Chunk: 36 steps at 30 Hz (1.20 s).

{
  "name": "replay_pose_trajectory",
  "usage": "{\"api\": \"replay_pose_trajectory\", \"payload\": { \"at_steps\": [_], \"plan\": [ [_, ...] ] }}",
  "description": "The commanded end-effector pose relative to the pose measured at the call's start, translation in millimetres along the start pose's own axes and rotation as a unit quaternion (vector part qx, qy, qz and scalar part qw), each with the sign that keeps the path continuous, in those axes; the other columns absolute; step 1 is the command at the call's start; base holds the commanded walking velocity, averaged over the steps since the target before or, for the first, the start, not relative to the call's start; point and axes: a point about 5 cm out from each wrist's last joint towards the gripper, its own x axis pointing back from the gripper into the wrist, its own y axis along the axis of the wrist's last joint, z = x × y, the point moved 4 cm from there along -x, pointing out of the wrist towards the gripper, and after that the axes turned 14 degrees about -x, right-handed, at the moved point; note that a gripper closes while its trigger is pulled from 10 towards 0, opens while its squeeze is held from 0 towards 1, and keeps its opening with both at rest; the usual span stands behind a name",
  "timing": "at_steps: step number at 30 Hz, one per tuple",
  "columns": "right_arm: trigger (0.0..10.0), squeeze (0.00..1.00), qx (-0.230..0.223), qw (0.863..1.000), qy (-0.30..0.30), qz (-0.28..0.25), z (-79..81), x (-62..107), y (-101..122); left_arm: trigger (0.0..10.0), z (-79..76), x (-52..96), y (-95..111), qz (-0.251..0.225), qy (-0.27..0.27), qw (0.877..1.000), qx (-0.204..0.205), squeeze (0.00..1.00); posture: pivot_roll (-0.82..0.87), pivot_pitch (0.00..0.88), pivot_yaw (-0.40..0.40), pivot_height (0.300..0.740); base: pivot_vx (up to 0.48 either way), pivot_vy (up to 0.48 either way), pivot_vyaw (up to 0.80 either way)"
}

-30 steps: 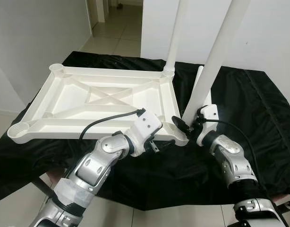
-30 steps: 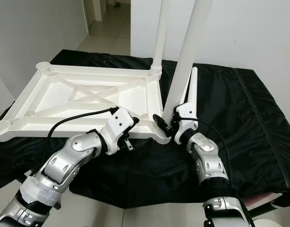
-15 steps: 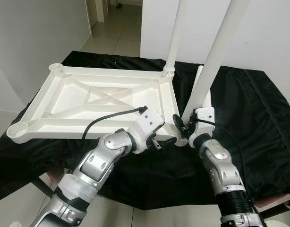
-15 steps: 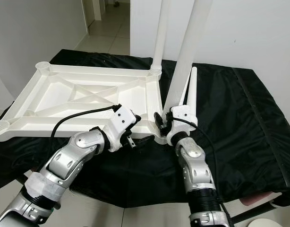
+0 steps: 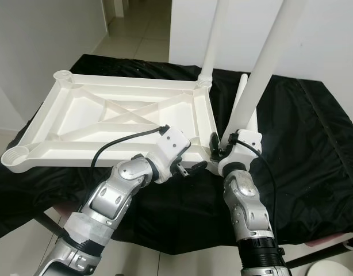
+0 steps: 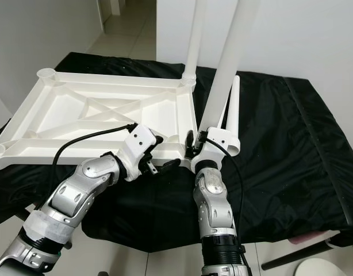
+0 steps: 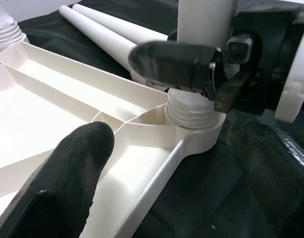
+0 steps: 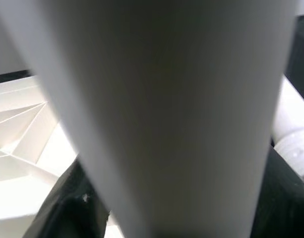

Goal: Building children table

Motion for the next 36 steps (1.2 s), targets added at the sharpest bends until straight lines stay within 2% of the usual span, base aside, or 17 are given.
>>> {"api": "replay_pose_trajectory", "payload": {
  "at_steps": [1,8,9,12,14,18,22,24,36],
  "plan": [
    [10.0,1.00,-0.011,1.000,0.018,-0.011,4.7,3.4,4.9,10.0,7.4,2.0,-4.9,0.015,0.031,0.999,0.002,0.00,0.03,0.080,-0.045,0.740,0.000,0.000,0.00],
    [10.0,1.00,-0.008,0.999,0.026,-0.032,2.9,10.8,14.0,10.0,14.3,5.6,-7.1,0.019,0.045,0.999,0.008,0.00,0.02,0.068,-0.026,0.740,0.000,0.000,0.00],
    [10.0,0.00,-0.006,0.999,0.028,-0.036,-1.4,17.0,14.9,10.0,12.8,7.6,-9.5,0.017,0.037,0.999,0.011,0.00,0.02,0.060,-0.013,0.740,0.000,0.000,0.00],
    [10.0,0.00,0.001,0.999,0.028,-0.041,-5.7,23.7,15.0,10.0,11.6,10.2,-12.5,0.019,0.030,0.999,0.011,0.00,0.01,0.059,-0.009,0.740,0.000,0.000,0.00],
    [10.0,0.00,0.007,0.999,0.018,-0.042,-17.7,37.8,13.7,10.0,10.0,22.0,-16.7,0.014,0.010,1.000,0.006,0.00,0.02,0.065,-0.010,0.740,0.000,0.000,0.00],
    [10.0,0.00,0.013,0.999,0.012,-0.040,-24.1,44.5,12.6,10.0,9.0,30.3,-20.7,0.014,-0.002,1.000,-0.003,0.00,0.01,0.065,-0.004,0.740,0.000,0.000,0.00],
    [10.0,0.00,0.013,0.999,-0.005,-0.041,-33.9,48.6,13.2,10.0,9.0,37.0,-30.0,0.033,-0.010,0.999,-0.016,0.00,0.01,0.069,0.000,0.740,0.000,0.000,0.00],
    [10.0,0.00,0.014,0.999,-0.016,-0.043,-40.1,50.7,14.6,10.0,12.9,42.1,-43.6,0.069,-0.007,0.997,-0.025,0.00,0.00,0.073,0.004,0.740,0.000,0.000,0.00],
    [10.0,0.00,0.016,0.999,-0.009,-0.044,-38.8,57.1,15.4,10.0,33.8,43.6,-66.8,0.133,0.043,0.990,-0.021,0.00,-0.01,0.089,0.001,0.740,0.000,0.000,0.00]
  ]
}}
